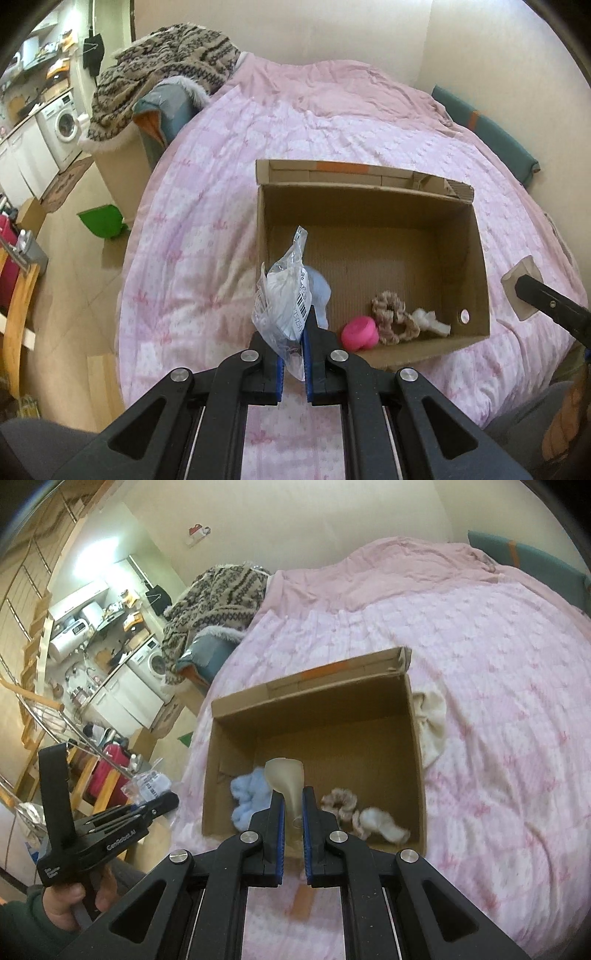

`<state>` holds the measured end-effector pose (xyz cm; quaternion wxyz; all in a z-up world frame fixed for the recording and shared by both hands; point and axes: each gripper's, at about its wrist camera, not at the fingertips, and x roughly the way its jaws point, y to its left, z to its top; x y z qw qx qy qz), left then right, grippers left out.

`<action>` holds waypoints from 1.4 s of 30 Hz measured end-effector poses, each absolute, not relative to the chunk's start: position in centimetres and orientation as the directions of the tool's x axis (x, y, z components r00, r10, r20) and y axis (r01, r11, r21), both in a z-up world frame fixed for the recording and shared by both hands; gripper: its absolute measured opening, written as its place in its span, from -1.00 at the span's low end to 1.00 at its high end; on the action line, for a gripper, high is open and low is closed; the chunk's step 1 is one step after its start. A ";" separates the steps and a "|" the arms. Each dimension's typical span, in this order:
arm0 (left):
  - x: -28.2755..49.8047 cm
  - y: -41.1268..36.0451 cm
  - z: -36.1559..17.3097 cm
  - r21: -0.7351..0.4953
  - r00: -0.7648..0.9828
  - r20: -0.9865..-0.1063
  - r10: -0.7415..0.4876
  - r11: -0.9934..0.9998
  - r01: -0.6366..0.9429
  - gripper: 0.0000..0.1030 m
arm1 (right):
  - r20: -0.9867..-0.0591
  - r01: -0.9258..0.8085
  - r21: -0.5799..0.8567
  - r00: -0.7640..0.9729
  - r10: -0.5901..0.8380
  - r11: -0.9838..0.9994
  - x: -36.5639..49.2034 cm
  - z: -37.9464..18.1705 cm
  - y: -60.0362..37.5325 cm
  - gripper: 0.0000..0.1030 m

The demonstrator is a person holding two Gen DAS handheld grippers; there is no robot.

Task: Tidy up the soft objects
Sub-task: 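Lower the bag and pad into the box and open both tools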

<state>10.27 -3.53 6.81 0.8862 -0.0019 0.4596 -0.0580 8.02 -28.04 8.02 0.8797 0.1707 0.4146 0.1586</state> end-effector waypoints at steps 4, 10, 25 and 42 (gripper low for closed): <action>11.4 -4.1 6.3 -0.047 0.572 -0.813 -0.107 0.992 0.117 -0.85 | -0.680 -0.115 0.437 0.607 0.411 0.892 9.2 6.9 -28.5 -0.82; 12.9 -5.0 5.0 -0.050 0.565 -0.817 -0.118 0.990 0.134 -0.85 | -0.706 -0.070 0.447 0.584 0.400 0.892 10.4 4.5 -29.2 -0.82; 14.0 -7.4 -0.4 -0.103 0.519 -0.830 -0.206 0.970 0.219 -0.85 | -0.801 -0.011 0.385 0.493 0.340 0.923 11.5 0.2 -28.5 -0.80; 13.4 -7.5 -0.7 -0.115 0.503 -0.835 -0.223 0.965 0.238 -0.85 | -0.830 -0.039 0.356 0.446 0.335 0.934 11.4 -1.1 -27.2 -0.69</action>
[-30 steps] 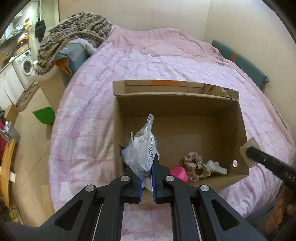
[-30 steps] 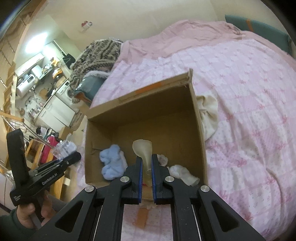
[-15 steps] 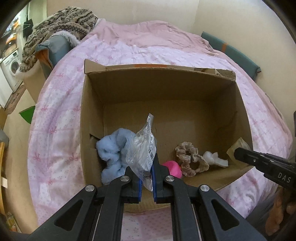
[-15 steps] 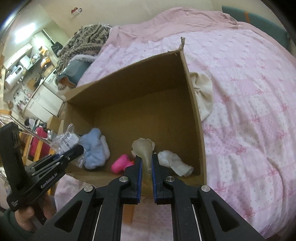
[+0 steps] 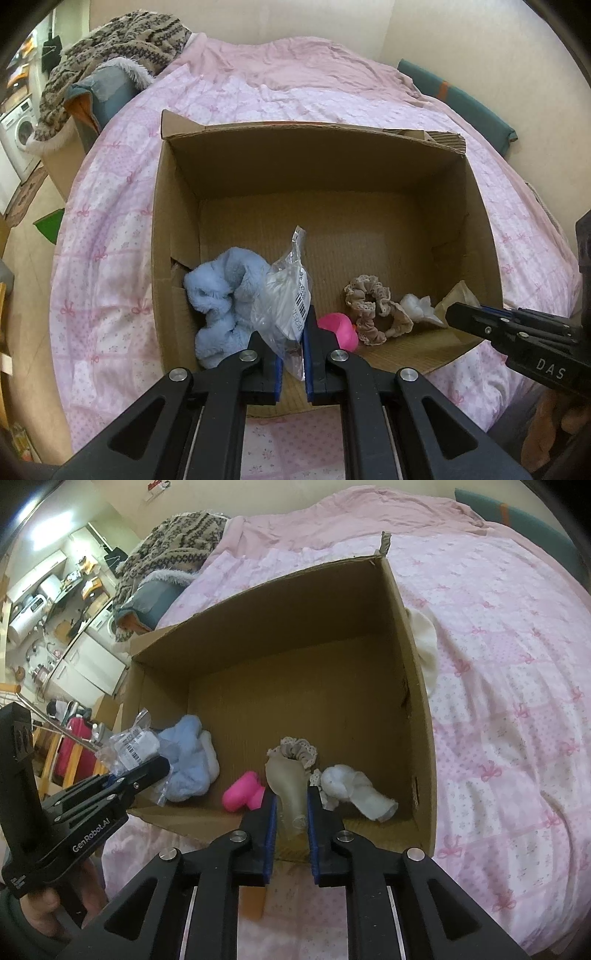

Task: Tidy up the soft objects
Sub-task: 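Lower the bag and pad into the box and open both tools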

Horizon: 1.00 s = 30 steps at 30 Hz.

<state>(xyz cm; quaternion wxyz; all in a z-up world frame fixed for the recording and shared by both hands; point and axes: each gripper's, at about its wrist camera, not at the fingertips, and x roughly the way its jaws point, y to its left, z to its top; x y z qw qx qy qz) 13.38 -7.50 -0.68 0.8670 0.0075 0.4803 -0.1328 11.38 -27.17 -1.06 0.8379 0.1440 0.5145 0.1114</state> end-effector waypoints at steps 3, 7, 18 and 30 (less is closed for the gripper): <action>13.3 -7.6 -0.7 -0.113 0.502 -0.836 -0.223 0.964 0.239 -0.85 | -0.831 -0.036 0.357 0.444 0.334 0.934 11.4 -1.1 -27.2 -0.67; 13.3 -7.6 -0.7 -0.112 0.497 -0.839 -0.219 0.965 0.237 -0.83 | -0.830 -0.031 0.362 0.445 0.337 0.932 11.4 -1.1 -27.3 -0.67; 12.8 -7.8 -0.4 -0.099 0.512 -0.833 -0.211 0.966 0.238 -0.25 | -0.828 -0.047 0.360 0.443 0.343 0.932 11.4 -1.1 -26.9 -0.61; 12.4 -7.4 1.3 -0.100 0.567 -0.797 -0.208 0.971 0.217 0.23 | -0.788 -0.043 0.386 0.505 0.353 0.922 11.1 0.3 -27.6 0.50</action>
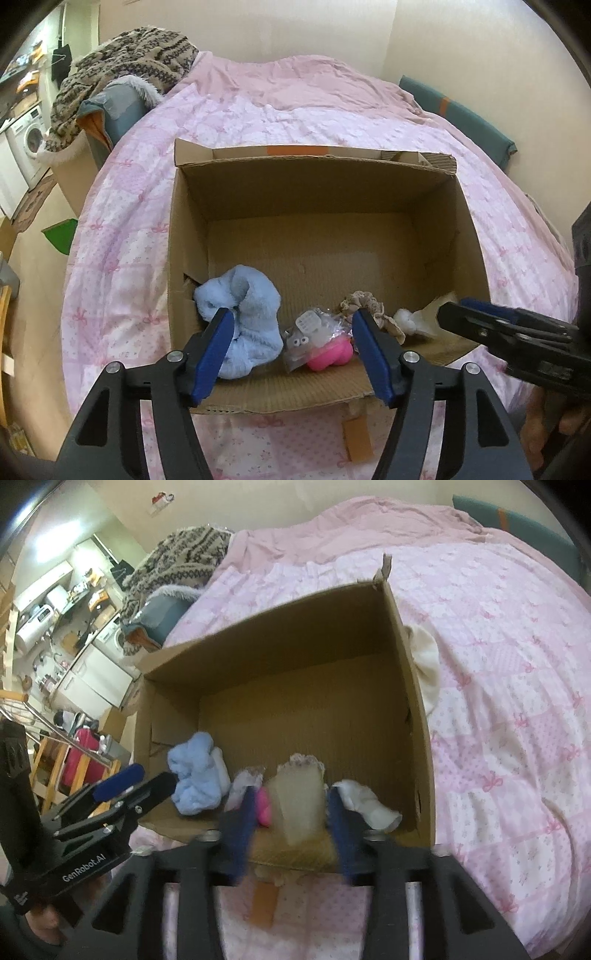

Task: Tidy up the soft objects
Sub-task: 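Lower the bag and pad into the box and open both tools, then withdraw both open tools toward the flower scrunchie and orange stick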

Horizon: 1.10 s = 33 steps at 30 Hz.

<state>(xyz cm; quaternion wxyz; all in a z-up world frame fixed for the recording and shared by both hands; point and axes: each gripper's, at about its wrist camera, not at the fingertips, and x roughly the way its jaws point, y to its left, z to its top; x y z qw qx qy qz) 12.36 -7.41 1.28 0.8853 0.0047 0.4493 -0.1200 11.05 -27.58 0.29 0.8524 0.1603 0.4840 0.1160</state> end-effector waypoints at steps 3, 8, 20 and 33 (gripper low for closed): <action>12.3 -7.1 1.4 -0.103 0.573 -0.793 -0.206 0.973 0.208 0.23 | -0.765 -0.028 0.385 0.550 0.336 0.923 10.8 1.0 -28.0 0.62; 12.2 -6.8 1.6 -0.099 0.577 -0.793 -0.194 0.976 0.193 0.23 | -0.762 -0.003 0.405 0.551 0.340 0.914 10.9 1.0 -28.7 0.62; 9.9 -6.1 2.9 -0.050 0.614 -0.774 -0.156 0.981 0.186 0.23 | -0.752 0.008 0.409 0.570 0.331 0.913 9.6 1.9 -28.9 0.62; 6.2 -3.9 3.6 -0.065 0.604 -0.786 -0.131 0.989 0.130 0.24 | -0.752 -0.002 0.416 0.562 0.345 0.909 5.4 2.5 -27.8 0.62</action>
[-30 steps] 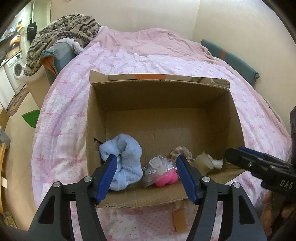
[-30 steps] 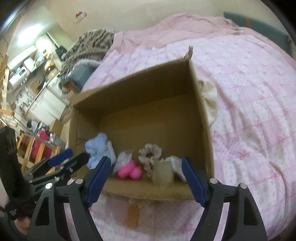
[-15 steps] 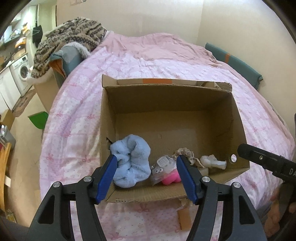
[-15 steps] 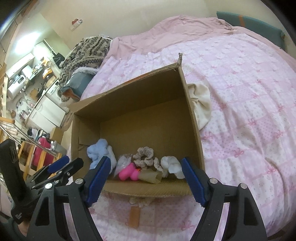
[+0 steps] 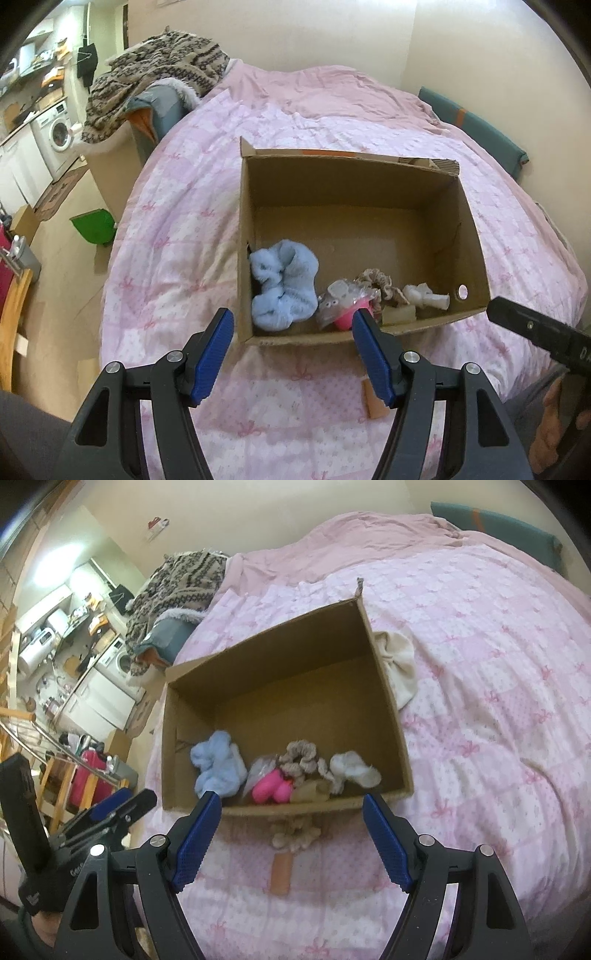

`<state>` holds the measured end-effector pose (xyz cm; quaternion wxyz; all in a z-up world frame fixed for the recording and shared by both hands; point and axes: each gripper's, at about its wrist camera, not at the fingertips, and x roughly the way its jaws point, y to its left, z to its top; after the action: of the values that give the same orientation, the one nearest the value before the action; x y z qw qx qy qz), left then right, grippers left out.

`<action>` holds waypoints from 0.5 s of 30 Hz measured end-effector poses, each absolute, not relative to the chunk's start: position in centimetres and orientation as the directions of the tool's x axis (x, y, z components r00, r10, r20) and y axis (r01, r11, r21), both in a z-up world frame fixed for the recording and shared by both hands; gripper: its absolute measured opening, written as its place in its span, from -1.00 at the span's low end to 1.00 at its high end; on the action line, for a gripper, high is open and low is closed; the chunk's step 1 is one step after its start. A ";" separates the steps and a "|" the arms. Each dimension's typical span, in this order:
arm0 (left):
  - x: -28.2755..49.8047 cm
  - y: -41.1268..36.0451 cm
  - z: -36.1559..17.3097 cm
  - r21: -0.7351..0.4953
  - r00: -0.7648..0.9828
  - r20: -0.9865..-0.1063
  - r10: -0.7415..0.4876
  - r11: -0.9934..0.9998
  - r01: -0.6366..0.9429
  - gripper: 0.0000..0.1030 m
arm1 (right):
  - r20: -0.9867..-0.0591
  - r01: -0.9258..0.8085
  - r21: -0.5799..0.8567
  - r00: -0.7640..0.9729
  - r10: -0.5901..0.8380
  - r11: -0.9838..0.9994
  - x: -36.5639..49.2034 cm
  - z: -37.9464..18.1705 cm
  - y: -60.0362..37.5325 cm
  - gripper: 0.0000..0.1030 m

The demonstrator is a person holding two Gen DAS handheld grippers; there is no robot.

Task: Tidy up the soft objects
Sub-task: 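Withdraw both open tools toward the flower scrunchie and orange stick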

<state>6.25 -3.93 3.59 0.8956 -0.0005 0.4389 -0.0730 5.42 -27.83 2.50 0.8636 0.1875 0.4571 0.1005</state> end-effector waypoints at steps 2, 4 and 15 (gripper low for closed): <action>5.8 -3.7 3.4 -0.068 0.600 -0.789 -0.130 0.990 0.125 0.24 | -0.756 -0.008 0.413 0.554 0.348 0.911 4.9 2.4 -27.6 0.62; 5.2 -3.7 3.2 -0.070 0.593 -0.794 -0.129 0.990 0.123 0.24 | -0.760 -0.010 0.413 0.547 0.351 0.911 4.4 2.2 -27.4 0.62; 3.6 -3.1 1.5 -0.075 0.557 -0.823 -0.113 0.993 0.092 0.24 | -0.806 0.013 0.393 0.487 0.337 0.920 2.7 0.3 -27.3 0.62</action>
<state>3.62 -3.08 1.54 0.8822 -0.0115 0.4671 -0.0581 2.71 -27.27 0.31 0.8441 0.1761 0.4973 0.0959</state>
